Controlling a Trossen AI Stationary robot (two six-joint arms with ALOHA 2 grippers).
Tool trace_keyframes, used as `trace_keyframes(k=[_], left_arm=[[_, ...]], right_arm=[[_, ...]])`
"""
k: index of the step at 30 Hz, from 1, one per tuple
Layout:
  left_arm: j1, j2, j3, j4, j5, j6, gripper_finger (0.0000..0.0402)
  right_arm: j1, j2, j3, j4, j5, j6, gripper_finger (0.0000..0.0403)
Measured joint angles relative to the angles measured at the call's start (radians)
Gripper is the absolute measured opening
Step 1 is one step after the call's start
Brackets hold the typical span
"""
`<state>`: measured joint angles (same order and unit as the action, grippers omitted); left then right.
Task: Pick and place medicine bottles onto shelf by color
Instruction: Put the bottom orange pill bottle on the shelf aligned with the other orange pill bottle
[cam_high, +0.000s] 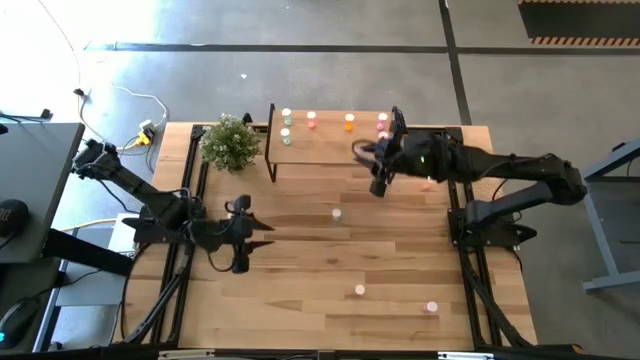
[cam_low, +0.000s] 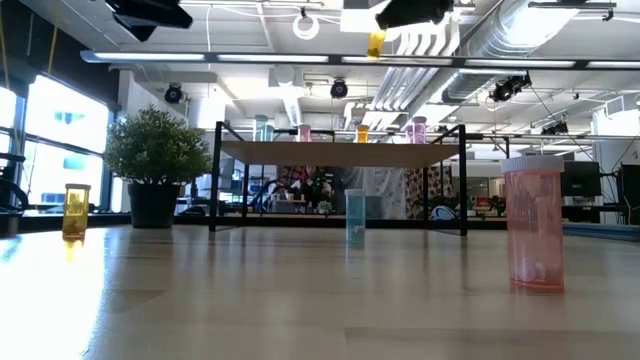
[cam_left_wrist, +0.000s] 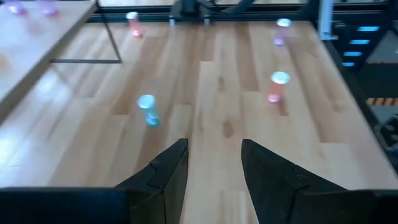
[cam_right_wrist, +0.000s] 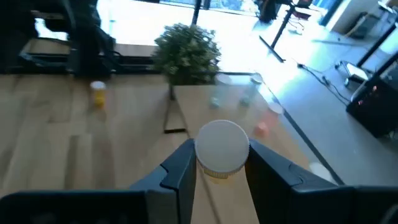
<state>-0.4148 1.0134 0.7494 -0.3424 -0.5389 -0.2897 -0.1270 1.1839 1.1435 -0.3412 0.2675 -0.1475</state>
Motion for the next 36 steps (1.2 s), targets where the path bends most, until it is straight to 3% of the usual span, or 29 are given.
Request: trace_keyframes(k=[7,17,27,36], left_arm=[[0.113,0.0,0.0,0.002,0.004,0.032,0.014],[0.291,0.0,0.0,0.006,0.065,0.064,0.014],[0.439,0.0,0.0,0.012,0.197,0.103,0.014],[0.5,0.0,0.0,0.011,0.25,0.119,0.014]], right_arm=[[-0.191,0.0,0.0,-0.036,-0.171,0.01,0.0111],[-0.361,0.077,0.0,-0.031,-0.35,0.008,0.0111],[-0.411,0.203,0.009,-0.018,-0.403,-0.011,0.0111],[-0.411,0.336,0.197,-0.17,-0.404,-0.011,0.0111]])
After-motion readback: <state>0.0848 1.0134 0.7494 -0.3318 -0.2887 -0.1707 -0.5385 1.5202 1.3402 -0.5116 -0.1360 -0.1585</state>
